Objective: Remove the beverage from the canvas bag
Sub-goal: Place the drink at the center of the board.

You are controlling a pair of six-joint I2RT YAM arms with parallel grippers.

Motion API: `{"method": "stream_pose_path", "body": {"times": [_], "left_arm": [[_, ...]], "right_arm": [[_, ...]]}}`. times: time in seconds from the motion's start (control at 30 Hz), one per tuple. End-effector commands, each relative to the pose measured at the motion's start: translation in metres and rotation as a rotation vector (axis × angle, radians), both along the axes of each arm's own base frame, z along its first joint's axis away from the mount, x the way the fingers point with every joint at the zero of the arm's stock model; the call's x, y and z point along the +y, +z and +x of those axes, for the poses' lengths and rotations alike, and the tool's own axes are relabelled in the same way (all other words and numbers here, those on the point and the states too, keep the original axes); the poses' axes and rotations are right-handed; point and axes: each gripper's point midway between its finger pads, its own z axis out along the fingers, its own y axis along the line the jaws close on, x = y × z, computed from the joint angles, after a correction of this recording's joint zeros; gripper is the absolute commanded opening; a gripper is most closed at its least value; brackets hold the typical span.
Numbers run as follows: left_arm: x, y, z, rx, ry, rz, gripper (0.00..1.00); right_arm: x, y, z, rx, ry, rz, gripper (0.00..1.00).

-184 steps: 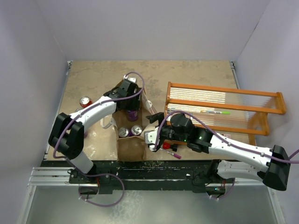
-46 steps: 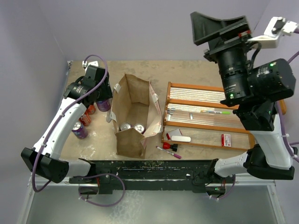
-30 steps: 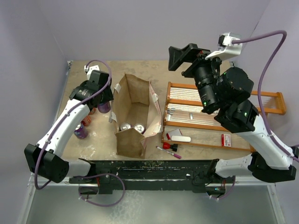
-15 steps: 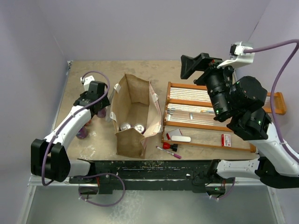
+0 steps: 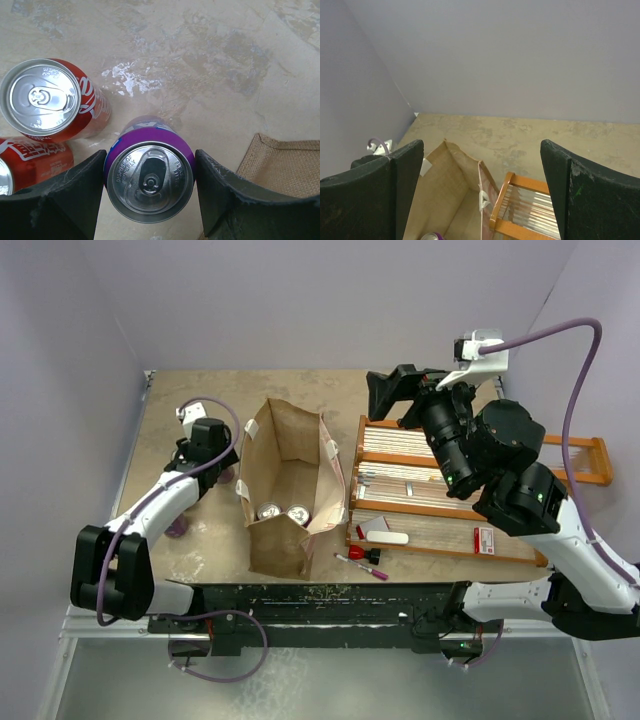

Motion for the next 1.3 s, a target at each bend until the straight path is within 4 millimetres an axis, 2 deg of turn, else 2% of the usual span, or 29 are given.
{"method": "stream_pose_path", "body": {"times": [0.0,0.33,0.47,0.5,0.57,0.73,0.93,1.07,1.17,1.27], "left_arm": [[0.002,0.023,0.023,-0.125,0.012,-0.009,0.0],[0.016,-0.001,0.012,-0.045,0.058,0.013,0.0],[0.015,-0.008,0.011,-0.031,0.052,0.011,0.02],[0.014,-0.008,0.011,-0.026,0.044,0.011,0.13],[0.013,-0.008,0.011,-0.017,0.032,0.006,0.41],[0.007,0.003,0.005,-0.004,0.006,-0.023,0.51],[-0.001,0.024,-0.004,-0.047,-0.031,-0.071,0.81],[-0.005,0.043,-0.009,-0.062,-0.055,-0.092,0.92],[-0.009,0.063,-0.015,-0.087,-0.075,-0.111,0.97],[-0.017,0.088,-0.021,-0.127,-0.121,-0.15,1.0]], "right_arm": [[0.003,0.009,-0.004,-0.027,0.037,-0.004,1.0],[0.018,0.002,0.0,-0.023,0.066,-0.042,1.0],[0.025,-0.004,0.001,-0.016,0.091,-0.063,1.0],[0.028,-0.006,0.001,-0.012,0.099,-0.075,1.0],[0.032,-0.011,0.002,-0.008,0.112,-0.112,1.0],[0.055,-0.028,0.0,0.002,0.209,-0.225,1.0],[0.08,-0.069,0.0,0.002,0.315,-0.379,1.0],[0.097,-0.084,-0.002,-0.044,0.384,-0.431,1.0],[0.118,-0.11,-0.022,-0.054,0.566,-0.497,1.0],[0.126,-0.134,-0.038,-0.089,0.692,-0.574,1.0]]}}
